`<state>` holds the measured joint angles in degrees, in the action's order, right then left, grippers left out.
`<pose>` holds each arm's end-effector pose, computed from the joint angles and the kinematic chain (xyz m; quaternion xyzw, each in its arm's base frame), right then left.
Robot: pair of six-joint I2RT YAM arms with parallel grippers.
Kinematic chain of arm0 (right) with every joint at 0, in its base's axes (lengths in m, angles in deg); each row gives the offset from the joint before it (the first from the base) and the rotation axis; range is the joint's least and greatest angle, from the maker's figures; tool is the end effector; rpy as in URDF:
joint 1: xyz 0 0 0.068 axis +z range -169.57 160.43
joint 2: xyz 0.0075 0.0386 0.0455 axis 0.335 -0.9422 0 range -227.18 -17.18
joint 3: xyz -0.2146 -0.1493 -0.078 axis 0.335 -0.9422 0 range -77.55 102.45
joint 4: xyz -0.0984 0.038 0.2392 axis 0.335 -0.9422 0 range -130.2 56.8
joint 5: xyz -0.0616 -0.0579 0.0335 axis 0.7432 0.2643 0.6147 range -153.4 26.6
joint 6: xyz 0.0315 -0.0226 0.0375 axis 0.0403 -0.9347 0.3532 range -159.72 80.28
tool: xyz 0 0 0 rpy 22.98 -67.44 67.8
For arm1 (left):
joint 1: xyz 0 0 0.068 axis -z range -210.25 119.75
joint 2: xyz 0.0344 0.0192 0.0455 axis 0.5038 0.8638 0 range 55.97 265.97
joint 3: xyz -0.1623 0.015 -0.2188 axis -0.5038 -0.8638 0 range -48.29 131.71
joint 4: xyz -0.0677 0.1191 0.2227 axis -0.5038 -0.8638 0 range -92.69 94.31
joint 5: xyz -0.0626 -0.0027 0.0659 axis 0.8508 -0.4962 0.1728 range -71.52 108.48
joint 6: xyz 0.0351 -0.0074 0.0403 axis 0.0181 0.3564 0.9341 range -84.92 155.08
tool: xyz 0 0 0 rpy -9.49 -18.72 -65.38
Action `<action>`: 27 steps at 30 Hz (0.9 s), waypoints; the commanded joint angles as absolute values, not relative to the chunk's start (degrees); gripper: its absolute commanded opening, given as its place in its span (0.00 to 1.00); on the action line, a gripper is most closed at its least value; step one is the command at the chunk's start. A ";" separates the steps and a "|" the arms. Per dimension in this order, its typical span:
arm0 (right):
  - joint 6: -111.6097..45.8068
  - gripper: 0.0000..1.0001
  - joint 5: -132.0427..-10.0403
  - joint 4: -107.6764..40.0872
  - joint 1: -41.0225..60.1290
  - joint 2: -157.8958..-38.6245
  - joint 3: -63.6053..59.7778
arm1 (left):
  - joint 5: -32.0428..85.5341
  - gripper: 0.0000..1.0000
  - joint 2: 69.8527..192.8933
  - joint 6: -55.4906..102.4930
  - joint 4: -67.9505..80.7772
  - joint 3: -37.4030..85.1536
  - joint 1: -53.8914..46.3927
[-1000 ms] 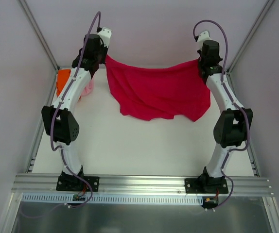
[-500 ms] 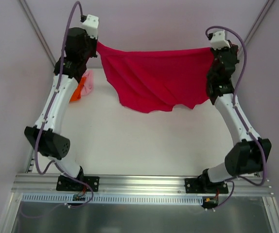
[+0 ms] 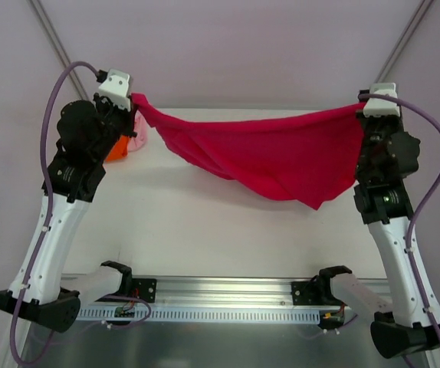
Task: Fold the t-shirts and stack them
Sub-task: Flatten out the tshirt
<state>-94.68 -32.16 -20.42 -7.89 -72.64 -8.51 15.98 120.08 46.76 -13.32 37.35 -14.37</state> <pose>0.1878 0.0199 0.4932 -0.0878 0.5500 -0.4337 0.7083 0.2121 -0.0587 0.5042 0.1471 0.6666 -0.0119 0.7307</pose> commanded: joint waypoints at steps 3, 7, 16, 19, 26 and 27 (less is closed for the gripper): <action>-88.33 0.01 -49.66 -47.23 -7.88 -65.62 -6.71 | 21.56 0.00 111.00 45.54 -17.65 30.55 -13.99; -87.61 0.01 -61.36 -64.64 -7.80 -64.99 -3.11 | 26.37 0.00 106.95 46.59 -23.00 27.21 -13.99; -96.40 0.01 -80.86 -98.62 -7.80 -70.00 1.46 | 39.10 0.00 101.94 50.63 -35.23 24.58 -13.99; -101.84 0.01 -84.74 -107.95 -7.80 -70.44 2.70 | 43.44 0.00 102.63 54.59 -42.61 24.39 -13.90; -106.42 0.01 -85.64 -110.18 -7.80 -64.02 -2.67 | 46.42 0.00 99.47 63.37 -46.56 17.98 -13.90; -107.38 0.01 -85.38 -112.63 -7.80 -65.94 -2.06 | 48.17 0.00 101.21 64.51 -49.28 17.89 -13.90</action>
